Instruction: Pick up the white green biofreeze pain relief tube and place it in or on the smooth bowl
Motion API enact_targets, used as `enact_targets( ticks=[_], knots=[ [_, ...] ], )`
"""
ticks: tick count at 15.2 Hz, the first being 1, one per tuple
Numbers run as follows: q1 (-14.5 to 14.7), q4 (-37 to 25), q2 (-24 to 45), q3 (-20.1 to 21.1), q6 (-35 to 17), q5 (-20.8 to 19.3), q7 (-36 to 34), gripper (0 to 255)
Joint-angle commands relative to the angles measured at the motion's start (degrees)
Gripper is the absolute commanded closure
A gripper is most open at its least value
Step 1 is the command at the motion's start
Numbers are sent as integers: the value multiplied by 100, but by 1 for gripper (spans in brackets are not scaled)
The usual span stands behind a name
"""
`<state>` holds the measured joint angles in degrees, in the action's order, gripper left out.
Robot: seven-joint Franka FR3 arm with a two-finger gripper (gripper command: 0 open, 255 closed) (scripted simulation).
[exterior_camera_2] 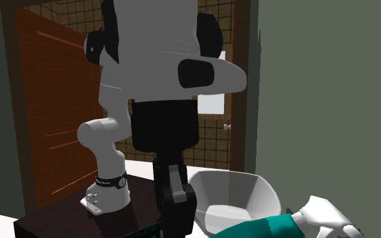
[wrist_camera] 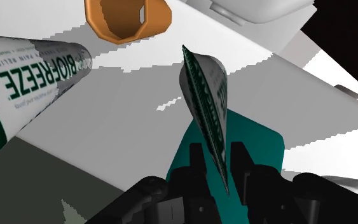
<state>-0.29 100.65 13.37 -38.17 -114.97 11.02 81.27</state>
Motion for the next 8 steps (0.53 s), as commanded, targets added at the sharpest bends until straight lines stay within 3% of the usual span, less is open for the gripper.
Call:
enact_targets(
  ticks=[1,8],
  knots=[
    [0,-53,-15,-7,71,-18,-13,255],
    [-3,-493,-104,-38,577,-105,-84,255]
  ],
)
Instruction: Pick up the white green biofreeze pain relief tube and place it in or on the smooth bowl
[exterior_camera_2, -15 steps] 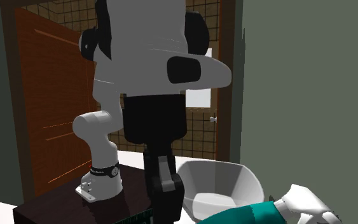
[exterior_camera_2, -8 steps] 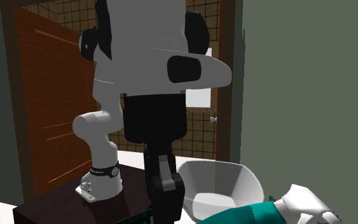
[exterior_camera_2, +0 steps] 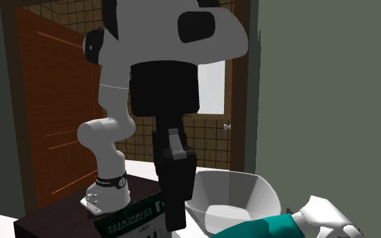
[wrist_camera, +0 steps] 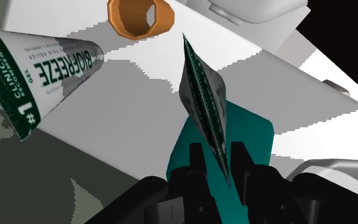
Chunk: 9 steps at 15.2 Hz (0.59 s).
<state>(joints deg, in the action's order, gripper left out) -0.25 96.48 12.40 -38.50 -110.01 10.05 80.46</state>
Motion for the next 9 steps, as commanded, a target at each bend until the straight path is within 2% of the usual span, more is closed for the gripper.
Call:
enact_targets(
  ticks=[1,9],
  knots=[
    [-9,-144,-14,-9,156,-15,-11,255],
    [-55,-764,-12,-34,771,-34,-48,255]
  ],
)
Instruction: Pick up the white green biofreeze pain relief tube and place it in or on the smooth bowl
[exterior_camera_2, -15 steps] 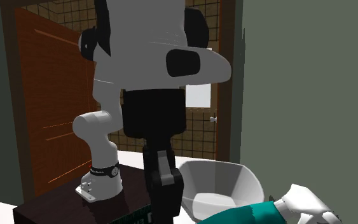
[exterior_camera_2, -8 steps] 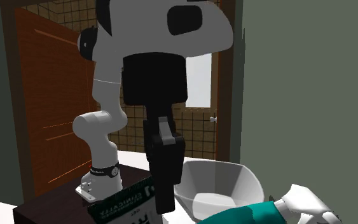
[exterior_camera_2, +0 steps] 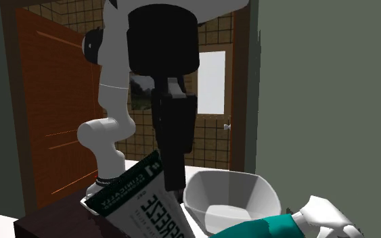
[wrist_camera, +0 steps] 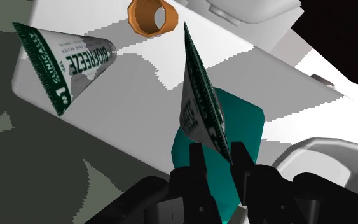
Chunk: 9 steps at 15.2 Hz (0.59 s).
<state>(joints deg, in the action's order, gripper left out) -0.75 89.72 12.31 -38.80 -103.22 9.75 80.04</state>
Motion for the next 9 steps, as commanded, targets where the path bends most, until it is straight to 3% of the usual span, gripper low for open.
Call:
enact_targets(
  ticks=[1,9],
  knots=[
    [-15,-175,5,-6,171,-1,-8,255],
    [-131,-952,137,-27,842,76,1,255]
  ],
)
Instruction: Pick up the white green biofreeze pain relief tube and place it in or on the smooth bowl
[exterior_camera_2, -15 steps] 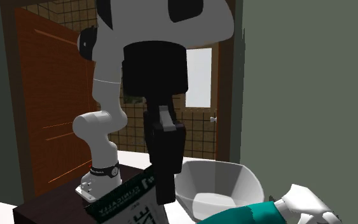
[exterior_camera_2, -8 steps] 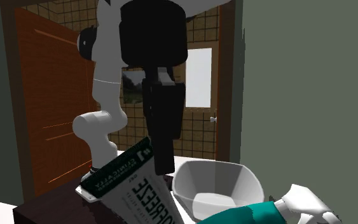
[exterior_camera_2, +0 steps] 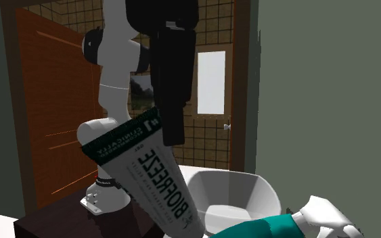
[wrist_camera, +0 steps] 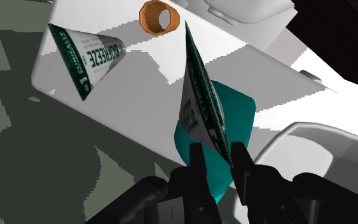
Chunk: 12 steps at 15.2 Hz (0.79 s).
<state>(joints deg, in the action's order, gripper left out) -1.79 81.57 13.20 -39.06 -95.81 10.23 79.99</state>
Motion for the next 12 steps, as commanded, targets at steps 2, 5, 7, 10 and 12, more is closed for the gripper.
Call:
enact_targets(
  ticks=[2,5,7,10,12],
  knots=[
    [-71,-360,101,-6,279,64,15,255],
    [25,-464,31,23,429,6,-128,255],
    [290,-290,-199,95,420,-169,-434,255],
    [643,-101,-491,235,440,-397,-897,255],
    [852,-20,-648,344,473,-523,-1203,255]
  ],
)
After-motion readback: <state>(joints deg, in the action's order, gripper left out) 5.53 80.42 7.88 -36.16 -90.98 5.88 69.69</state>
